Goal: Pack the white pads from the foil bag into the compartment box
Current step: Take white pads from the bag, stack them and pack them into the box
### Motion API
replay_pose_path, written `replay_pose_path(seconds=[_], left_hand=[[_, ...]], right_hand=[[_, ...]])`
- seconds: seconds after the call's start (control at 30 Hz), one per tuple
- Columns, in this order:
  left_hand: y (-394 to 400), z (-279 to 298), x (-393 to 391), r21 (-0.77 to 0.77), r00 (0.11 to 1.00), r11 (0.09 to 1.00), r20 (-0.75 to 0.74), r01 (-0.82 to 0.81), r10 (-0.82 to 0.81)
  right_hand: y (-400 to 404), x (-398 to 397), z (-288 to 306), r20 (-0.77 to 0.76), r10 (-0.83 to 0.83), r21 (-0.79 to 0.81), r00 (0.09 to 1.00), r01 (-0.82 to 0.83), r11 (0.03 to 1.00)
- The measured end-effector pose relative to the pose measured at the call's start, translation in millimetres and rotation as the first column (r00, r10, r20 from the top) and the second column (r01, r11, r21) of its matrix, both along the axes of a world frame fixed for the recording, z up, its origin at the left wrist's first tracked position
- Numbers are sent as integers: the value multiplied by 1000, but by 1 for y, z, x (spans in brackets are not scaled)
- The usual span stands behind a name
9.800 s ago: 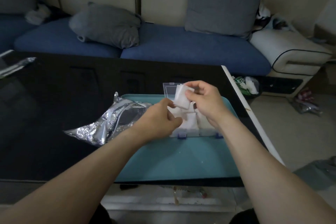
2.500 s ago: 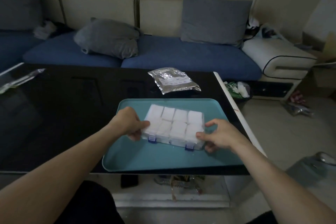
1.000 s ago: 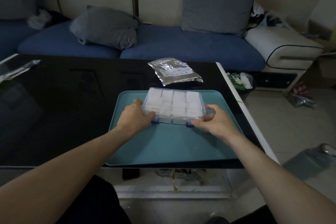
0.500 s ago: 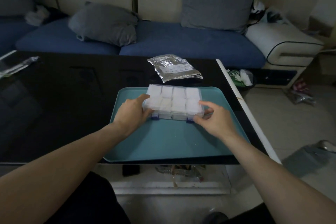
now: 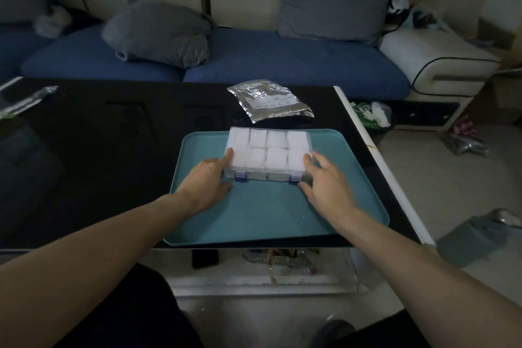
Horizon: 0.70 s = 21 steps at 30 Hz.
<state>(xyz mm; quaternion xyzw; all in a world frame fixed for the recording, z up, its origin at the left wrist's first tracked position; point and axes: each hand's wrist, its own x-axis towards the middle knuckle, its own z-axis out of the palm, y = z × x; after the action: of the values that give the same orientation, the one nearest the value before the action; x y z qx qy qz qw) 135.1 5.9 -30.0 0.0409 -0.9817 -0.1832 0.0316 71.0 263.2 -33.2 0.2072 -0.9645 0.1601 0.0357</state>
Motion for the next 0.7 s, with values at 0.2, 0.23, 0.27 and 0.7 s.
replay_pose_path(seconds=[0.2, 0.23, 0.27, 0.7], left_hand=[[7, 2, -1, 64, 984, 993, -145, -95, 103], [9, 3, -2, 66, 974, 991, -191, -113, 124], [10, 5, -2, 57, 965, 991, -226, -120, 130], [23, 27, -14, 189, 974, 979, -197, -76, 114]], right_hand=[[-3, 2, -4, -36, 31, -221, 999, -39, 974], [-4, 3, -3, -54, 38, -231, 998, -49, 972], [-6, 3, -2, -68, 31, -248, 997, -47, 968], [27, -35, 30, -52, 166, -214, 985, -173, 961]])
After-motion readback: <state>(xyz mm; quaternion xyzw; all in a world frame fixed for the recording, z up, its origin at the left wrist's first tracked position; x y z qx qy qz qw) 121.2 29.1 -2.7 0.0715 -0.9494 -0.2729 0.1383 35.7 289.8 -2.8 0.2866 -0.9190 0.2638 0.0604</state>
